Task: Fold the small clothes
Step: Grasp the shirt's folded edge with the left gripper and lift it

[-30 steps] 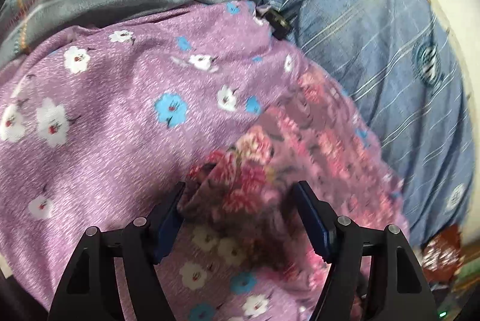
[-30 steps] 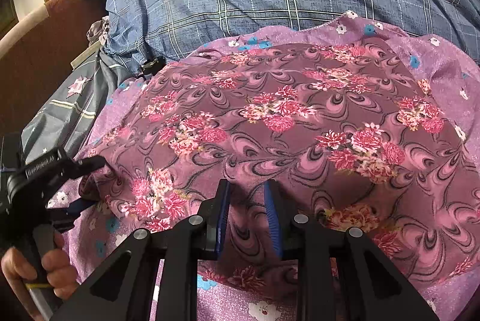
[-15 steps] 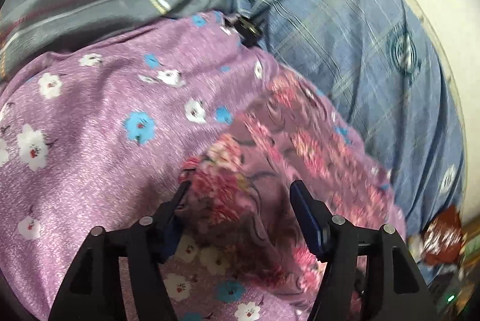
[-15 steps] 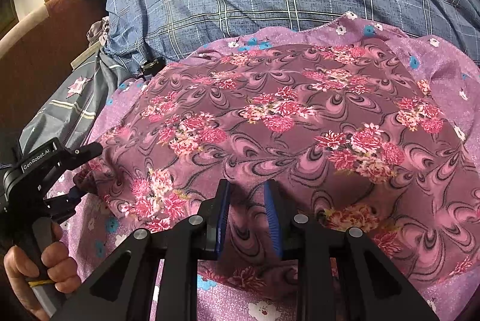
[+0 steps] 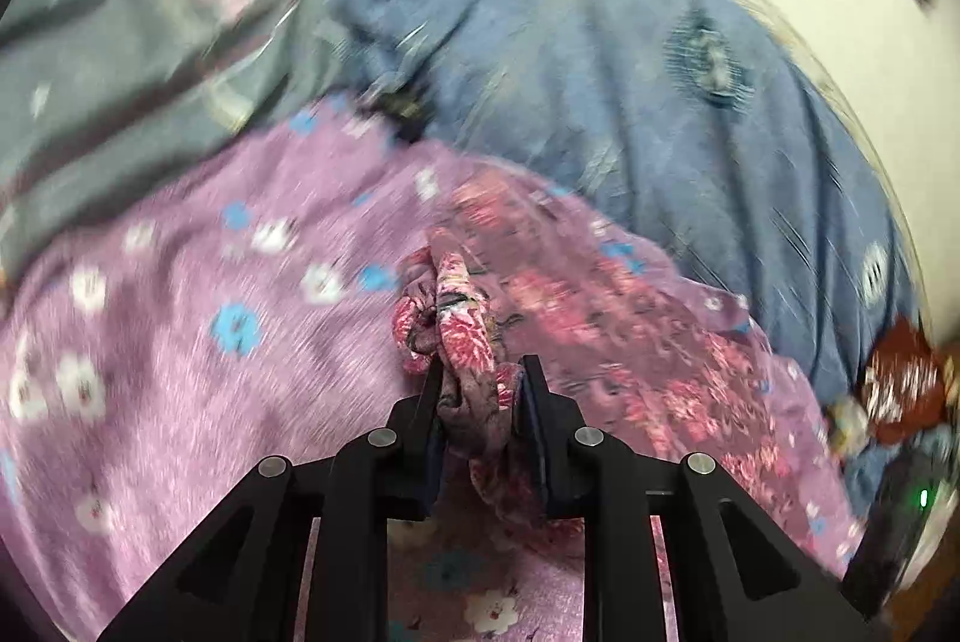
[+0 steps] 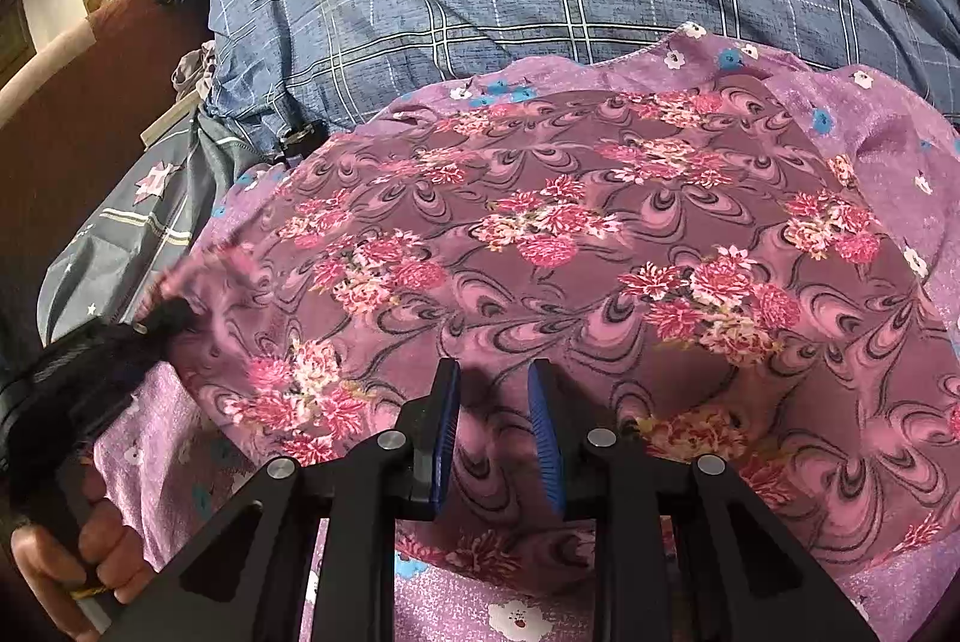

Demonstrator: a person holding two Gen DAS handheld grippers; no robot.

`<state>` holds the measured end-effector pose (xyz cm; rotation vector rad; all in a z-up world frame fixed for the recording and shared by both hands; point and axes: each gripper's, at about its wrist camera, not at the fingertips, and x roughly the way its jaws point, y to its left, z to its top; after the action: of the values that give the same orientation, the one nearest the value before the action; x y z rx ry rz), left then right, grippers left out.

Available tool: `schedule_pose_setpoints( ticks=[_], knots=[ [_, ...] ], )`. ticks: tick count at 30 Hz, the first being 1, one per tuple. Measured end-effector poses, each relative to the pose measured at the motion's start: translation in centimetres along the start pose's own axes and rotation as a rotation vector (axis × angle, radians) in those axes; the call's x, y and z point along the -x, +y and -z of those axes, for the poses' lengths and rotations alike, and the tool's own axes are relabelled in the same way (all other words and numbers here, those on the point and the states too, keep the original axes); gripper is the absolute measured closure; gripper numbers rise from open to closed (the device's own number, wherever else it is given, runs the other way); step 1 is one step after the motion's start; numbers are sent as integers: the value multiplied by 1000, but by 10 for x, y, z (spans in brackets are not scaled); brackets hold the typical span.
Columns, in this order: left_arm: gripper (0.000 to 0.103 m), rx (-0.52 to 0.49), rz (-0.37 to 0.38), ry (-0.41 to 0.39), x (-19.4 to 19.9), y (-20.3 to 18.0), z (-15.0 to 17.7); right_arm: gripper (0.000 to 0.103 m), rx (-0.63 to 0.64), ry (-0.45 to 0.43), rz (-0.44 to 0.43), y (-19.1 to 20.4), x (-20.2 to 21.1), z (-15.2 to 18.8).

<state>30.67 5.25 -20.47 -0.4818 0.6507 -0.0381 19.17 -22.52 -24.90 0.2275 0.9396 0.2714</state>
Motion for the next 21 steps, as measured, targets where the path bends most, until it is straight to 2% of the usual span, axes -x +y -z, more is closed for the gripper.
schedule_pose_setpoints(
  ticks=[1, 3, 5, 7, 9, 10, 13, 17, 21],
  knots=[
    [81, -16, 7, 4, -1, -3, 1, 77, -1, 1, -2, 0, 0, 0],
    [77, 13, 25, 33, -6, 3, 4, 77, -1, 2, -3, 1, -1, 0],
    [45, 74, 29, 71, -16, 12, 4, 77, 3, 4, -1, 2, -1, 1],
    [44, 115, 20, 106, -29, 19, 4, 77, 6, 5, 1, 3, -2, 1],
    [44, 100, 8, 124, -38, 16, 4, 77, 5, 5, 0, 3, -1, 2],
    [45, 92, 5, 132, -43, 14, 3, 77, 5, 5, -1, 3, -1, 2],
    [73, 119, 19, 135, -48, 19, -1, 77, 6, 5, 0, 2, -1, 2],
    [81, 106, 36, 124, -51, 17, -2, 77, 5, 1, -2, 1, 1, 2],
    [83, 37, 63, 78, -41, 5, -4, 77, -15, -11, -14, -4, 5, 2]
  ],
)
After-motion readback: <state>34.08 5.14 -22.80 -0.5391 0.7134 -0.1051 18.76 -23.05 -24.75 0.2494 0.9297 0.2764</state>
